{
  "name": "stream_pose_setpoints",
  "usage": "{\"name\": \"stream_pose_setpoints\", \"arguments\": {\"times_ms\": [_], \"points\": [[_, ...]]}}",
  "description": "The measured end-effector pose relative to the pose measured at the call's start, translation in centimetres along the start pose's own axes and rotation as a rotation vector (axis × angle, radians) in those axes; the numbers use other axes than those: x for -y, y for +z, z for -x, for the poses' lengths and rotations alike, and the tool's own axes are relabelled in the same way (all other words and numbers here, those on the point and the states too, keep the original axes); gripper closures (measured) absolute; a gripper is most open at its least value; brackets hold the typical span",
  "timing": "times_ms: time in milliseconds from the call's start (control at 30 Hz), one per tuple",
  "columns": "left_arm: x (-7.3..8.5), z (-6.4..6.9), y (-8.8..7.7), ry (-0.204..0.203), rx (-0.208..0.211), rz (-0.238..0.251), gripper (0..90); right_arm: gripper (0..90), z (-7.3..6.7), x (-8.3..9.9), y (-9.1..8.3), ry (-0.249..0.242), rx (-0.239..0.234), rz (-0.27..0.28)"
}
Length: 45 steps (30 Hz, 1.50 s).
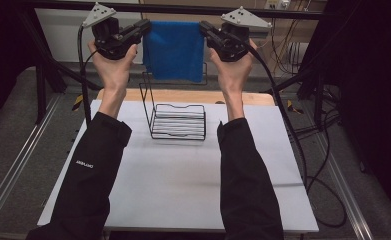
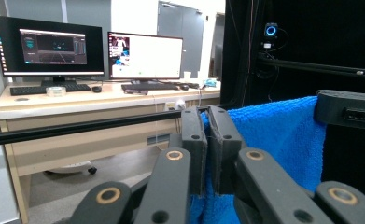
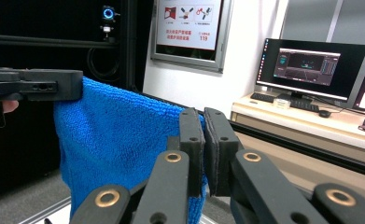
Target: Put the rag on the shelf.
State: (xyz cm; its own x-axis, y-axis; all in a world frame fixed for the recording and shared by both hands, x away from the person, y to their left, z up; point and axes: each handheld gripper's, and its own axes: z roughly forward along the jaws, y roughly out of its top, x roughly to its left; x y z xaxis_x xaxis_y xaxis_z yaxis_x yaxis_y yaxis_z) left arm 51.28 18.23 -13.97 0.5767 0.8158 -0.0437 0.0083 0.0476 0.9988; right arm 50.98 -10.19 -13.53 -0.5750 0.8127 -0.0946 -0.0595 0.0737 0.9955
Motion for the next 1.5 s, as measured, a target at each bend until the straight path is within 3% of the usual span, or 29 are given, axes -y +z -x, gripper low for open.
{"name": "stream_pose_setpoints", "arguments": {"times_ms": [500,867,1000,1033,1500], "points": [[2.0,-0.9,0.6,0.016,0.000,-0.043,85.9,87.2,-0.1,1.8,1.1,-0.011,0.007,-0.058],[4.4,-1.0,-0.3,0.030,0.040,-0.072,85.9,87.2,-0.5,4.0,0.1,-0.017,-0.035,-0.099],[5.1,-0.9,-0.7,0.070,0.052,-0.084,85.9,87.1,-0.7,4.7,-0.4,-0.021,-0.052,-0.114],[5.2,-0.8,-0.9,0.065,0.066,-0.093,85.8,87.1,-0.7,4.8,-0.5,-0.021,-0.058,-0.121],[6.1,-0.3,-2.4,0.109,0.095,-0.133,85.8,87.0,-1.7,5.6,-1.8,-0.060,-0.092,-0.158]]}}
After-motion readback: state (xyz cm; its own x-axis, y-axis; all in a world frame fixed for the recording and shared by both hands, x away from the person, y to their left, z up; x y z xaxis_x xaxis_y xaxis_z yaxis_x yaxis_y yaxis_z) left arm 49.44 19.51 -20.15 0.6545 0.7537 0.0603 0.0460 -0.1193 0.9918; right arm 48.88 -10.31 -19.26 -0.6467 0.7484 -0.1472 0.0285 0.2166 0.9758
